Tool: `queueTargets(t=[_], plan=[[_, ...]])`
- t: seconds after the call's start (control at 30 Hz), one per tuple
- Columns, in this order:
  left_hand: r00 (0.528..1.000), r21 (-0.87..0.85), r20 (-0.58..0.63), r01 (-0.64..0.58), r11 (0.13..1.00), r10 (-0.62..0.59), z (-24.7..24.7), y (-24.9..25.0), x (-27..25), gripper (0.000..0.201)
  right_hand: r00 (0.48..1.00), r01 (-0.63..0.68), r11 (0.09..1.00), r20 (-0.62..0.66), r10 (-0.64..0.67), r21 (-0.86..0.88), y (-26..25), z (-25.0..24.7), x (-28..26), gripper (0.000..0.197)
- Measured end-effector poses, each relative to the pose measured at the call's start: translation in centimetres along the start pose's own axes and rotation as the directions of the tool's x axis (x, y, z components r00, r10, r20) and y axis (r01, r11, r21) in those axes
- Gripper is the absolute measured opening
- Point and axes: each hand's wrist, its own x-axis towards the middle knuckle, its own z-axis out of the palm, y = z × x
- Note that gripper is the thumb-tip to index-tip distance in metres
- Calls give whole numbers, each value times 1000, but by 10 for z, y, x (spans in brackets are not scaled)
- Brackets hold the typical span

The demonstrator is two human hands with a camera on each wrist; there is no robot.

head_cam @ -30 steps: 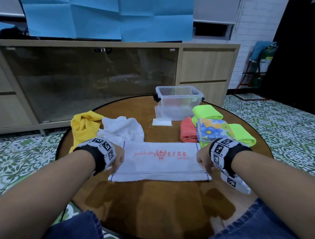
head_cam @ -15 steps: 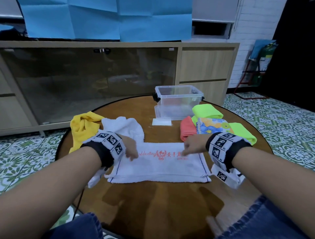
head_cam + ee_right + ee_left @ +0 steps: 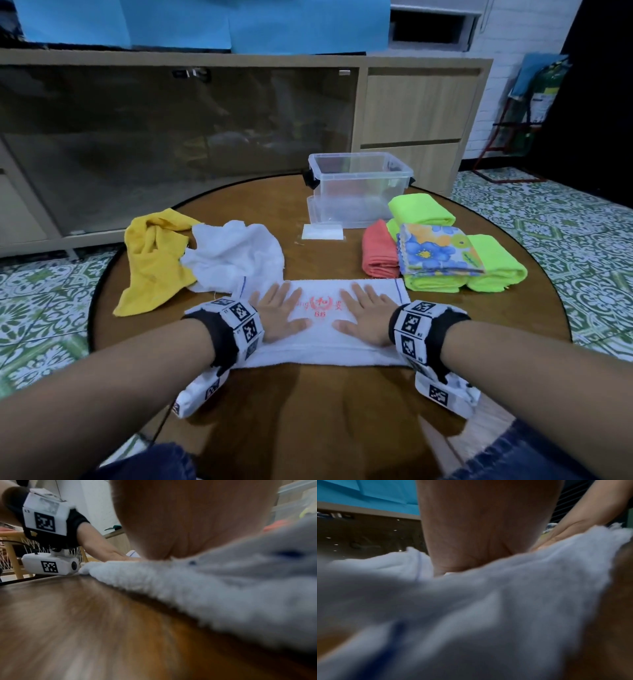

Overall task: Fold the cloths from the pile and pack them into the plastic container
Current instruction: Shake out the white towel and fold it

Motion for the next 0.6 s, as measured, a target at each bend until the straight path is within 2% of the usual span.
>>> queueTargets(t=[0.07, 0.13, 0.23, 0.27, 0.33, 0.4, 0.43, 0.5, 0.53, 0.6], plan=[[1000, 27, 22, 17, 1000, -17, -2, -21, -9, 127, 1000, 0, 1000, -7, 0, 11, 6, 2, -1, 75], [996, 57, 72, 54, 997, -58, -5, -36, -19, 137, 1000, -17, 1000, -7, 17, 15, 11, 4, -2, 75], [989, 93, 73, 120, 988, -127, -12, -44, -29, 151, 997, -69, 997, -20, 69, 31, 23, 3, -7, 76], [987, 109, 72, 133, 985, -141, -11, -44, -31, 144, 995, -96, 995, -24, 97, 42, 28, 1, -9, 76], [983, 142, 69, 157, 977, -168, -12, -42, -35, 111, 988, -156, 987, -13, 157, 37, 37, -6, -17, 77], [980, 198, 45, 182, 963, -195, -12, -43, -36, 108, 983, -184, 983, -14, 184, -12, 41, -16, -23, 76], [979, 233, 23, 193, 953, -204, -14, -40, -36, 106, 984, -171, 985, -48, 170, -28, 39, -21, -24, 76], [985, 268, -32, 172, 948, -170, -17, -26, -34, 84, 988, -99, 994, -125, 93, -44, 25, -29, -24, 76], [991, 255, -41, 136, 958, -129, -17, -13, -34, 74, 991, -45, 998, -127, 39, -40, 14, -31, -23, 77], [999, 183, -9, 35, 983, -34, -13, 12, -34, 65, 997, 55, 998, -52, -56, -12, -9, -28, -20, 82]])
